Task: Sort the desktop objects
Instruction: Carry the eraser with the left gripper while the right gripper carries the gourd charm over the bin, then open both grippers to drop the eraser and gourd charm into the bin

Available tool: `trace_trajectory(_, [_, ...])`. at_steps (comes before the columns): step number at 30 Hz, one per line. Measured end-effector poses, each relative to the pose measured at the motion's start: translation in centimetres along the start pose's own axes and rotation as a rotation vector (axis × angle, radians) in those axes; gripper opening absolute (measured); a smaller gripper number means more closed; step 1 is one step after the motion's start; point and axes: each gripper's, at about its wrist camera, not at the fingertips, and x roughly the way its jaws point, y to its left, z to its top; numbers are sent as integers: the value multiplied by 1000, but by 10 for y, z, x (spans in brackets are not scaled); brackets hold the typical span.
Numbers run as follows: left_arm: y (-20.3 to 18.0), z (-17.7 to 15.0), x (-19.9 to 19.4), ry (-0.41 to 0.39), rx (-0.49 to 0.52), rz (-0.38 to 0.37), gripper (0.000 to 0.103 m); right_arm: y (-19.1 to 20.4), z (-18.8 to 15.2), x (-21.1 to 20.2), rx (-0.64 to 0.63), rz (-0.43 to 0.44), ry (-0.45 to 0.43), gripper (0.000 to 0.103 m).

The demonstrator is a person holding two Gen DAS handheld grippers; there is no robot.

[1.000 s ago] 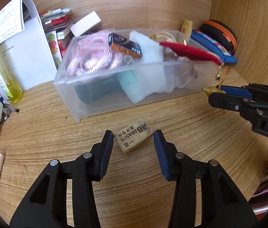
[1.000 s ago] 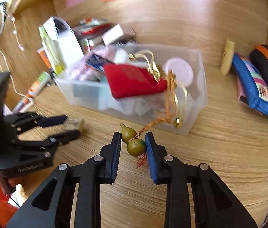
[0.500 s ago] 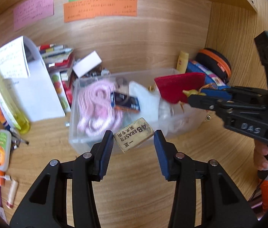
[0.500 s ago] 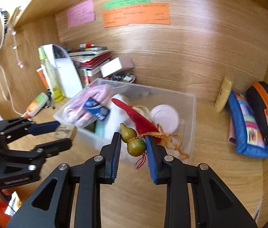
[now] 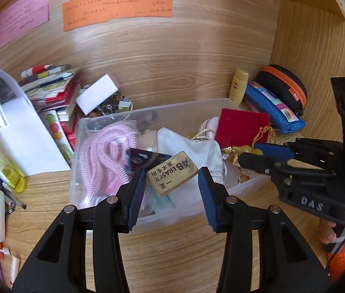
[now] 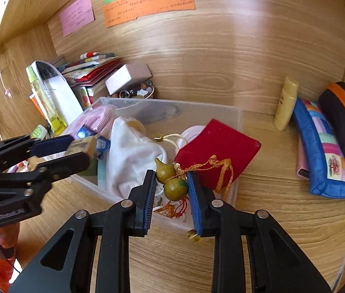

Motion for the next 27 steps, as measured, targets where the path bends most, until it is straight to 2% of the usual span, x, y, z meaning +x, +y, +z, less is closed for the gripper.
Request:
trace_trajectory(7, [-5,-1,15,19,6,-3,44,0,-2,5,-3,12,16,24])
trace_trajectory(14, [-6,-5,21,39,16,-12,44,3,-2,3,-15,-12,11,24])
trace_trajectory(27, [-9,-7,-5,5,8,-47,53,1,-7,-16,28,19,23,39])
